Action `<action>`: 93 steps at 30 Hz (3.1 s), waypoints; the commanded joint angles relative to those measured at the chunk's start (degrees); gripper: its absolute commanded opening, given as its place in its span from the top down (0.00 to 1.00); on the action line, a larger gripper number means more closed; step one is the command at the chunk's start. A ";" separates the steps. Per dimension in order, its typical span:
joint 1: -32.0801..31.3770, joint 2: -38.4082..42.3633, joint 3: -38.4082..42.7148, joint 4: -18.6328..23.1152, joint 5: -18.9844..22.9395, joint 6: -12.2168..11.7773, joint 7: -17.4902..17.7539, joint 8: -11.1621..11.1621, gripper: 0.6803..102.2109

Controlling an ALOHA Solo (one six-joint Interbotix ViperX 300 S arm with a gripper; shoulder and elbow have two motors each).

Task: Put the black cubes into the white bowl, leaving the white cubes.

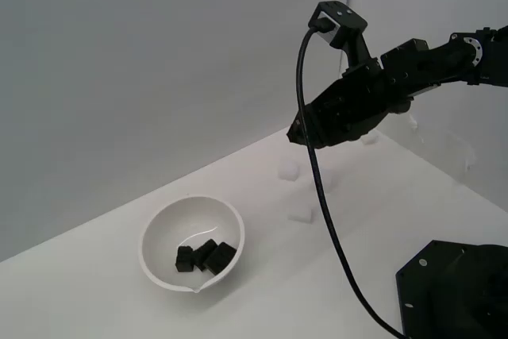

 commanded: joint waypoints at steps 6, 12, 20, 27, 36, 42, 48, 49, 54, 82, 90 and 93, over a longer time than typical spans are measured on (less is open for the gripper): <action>3.87 6.33 6.42 4.66 4.57 5.80 0.70 0.88 0.98; 5.98 12.92 13.01 7.12 7.03 9.14 0.97 0.88 0.98; 8.44 25.31 25.58 11.60 11.51 9.76 1.23 0.88 0.98; 8.79 35.60 35.86 12.66 12.74 9.84 1.23 0.88 0.98; 8.79 45.09 45.62 13.89 13.89 9.76 1.49 0.88 0.98; 8.79 48.16 48.60 14.06 14.06 9.76 1.76 0.79 0.98; 8.79 51.24 51.59 14.33 14.33 9.76 2.11 0.79 0.98; 8.79 51.94 52.29 14.33 14.41 9.76 2.20 0.79 0.98; 8.79 55.72 55.99 14.50 14.59 9.76 2.55 0.79 0.98; 8.79 65.57 65.74 15.38 15.29 9.76 3.43 0.62 0.98; 8.79 67.32 67.50 15.38 15.38 9.76 3.60 0.62 0.98; 8.79 67.94 68.20 15.47 15.47 9.76 3.60 0.62 0.98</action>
